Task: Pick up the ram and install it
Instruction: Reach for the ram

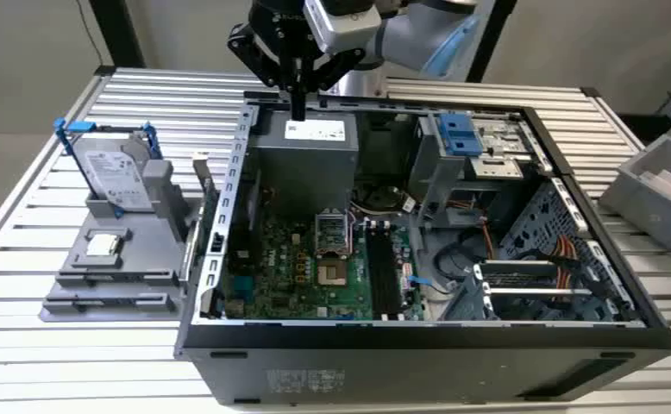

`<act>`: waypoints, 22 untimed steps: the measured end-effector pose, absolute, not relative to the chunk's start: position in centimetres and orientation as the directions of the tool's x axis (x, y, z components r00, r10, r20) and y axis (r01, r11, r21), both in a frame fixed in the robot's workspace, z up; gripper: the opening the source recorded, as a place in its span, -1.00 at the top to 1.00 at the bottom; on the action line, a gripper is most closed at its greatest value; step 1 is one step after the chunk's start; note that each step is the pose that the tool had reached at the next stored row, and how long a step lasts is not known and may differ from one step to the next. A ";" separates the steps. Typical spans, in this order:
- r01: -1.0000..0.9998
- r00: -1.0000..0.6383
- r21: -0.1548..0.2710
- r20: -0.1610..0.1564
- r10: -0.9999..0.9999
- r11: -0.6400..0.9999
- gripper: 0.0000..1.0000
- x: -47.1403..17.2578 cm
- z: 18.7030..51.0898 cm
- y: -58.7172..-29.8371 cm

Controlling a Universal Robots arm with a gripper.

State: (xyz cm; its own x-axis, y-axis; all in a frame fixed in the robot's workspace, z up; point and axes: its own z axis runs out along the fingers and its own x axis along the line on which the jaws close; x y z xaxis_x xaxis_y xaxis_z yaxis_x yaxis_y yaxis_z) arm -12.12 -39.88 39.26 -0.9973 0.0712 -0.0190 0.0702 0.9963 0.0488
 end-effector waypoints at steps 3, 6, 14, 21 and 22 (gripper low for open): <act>0.070 -0.997 0.049 -0.019 0.071 0.996 1.00 -12.1 39.3 -39.9; 0.070 -0.997 0.049 -0.019 0.071 0.996 1.00 -12.1 39.3 -39.9; 0.070 -0.997 0.049 -0.019 0.071 0.996 1.00 -12.6 39.3 -39.9; 0.070 -0.997 0.049 -0.019 0.071 0.996 1.00 -13.4 39.3 -39.9; 0.070 -0.997 0.049 -0.019 0.071 0.996 1.00 -13.6 39.3 -39.9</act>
State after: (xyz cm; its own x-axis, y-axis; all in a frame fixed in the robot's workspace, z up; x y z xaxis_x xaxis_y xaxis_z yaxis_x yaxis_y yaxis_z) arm -13.57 -39.88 39.26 -0.9973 0.0712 -0.0190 0.0702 0.9963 0.0487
